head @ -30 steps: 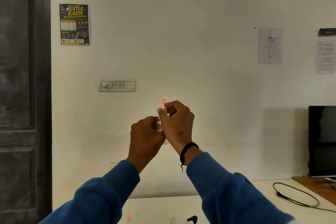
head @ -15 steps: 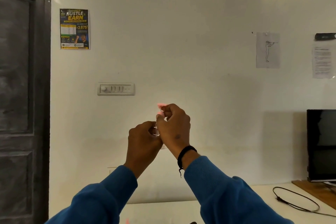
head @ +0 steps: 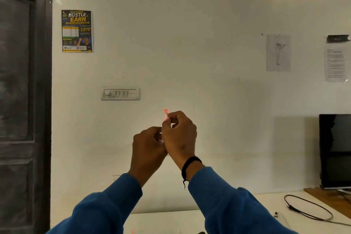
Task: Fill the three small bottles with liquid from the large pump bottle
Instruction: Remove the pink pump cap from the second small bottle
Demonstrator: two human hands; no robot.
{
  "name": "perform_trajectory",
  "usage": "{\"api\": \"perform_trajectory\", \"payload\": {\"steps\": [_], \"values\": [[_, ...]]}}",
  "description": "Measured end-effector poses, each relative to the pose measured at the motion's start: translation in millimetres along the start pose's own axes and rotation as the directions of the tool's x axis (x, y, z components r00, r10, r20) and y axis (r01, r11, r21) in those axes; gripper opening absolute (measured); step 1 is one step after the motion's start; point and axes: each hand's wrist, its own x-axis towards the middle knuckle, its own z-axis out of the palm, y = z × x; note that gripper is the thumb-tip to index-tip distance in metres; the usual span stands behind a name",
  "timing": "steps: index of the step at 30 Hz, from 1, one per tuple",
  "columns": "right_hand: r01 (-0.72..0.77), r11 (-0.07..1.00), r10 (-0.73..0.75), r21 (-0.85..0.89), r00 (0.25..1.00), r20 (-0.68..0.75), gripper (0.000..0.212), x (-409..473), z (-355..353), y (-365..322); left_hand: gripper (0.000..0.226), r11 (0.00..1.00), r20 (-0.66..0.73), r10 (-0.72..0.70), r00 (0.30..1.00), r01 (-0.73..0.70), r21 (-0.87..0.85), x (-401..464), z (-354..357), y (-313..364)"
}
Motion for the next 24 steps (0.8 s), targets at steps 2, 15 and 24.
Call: {"api": "perform_trajectory", "payload": {"steps": [2, 15, 24], "values": [[0.003, 1.0, -0.003, -0.002, 1.0, 0.005, 0.01, 0, -1, -1, 0.012, 1.0, -0.007, -0.003, 1.0, 0.003, -0.011, -1, 1, 4], [-0.021, 1.0, 0.021, -0.014, 1.0, 0.013, 0.024, 1, -5, -7, 0.014, 1.0, 0.012, 0.012, 1.0, -0.012, -0.02, -2, 3, 3], [0.003, 0.995, 0.007, -0.098, 0.995, 0.098, 0.023, 12, -12, -3, 0.035, 1.0, -0.043, -0.022, 0.999, 0.022, -0.004, -1, 3, -5]]}}
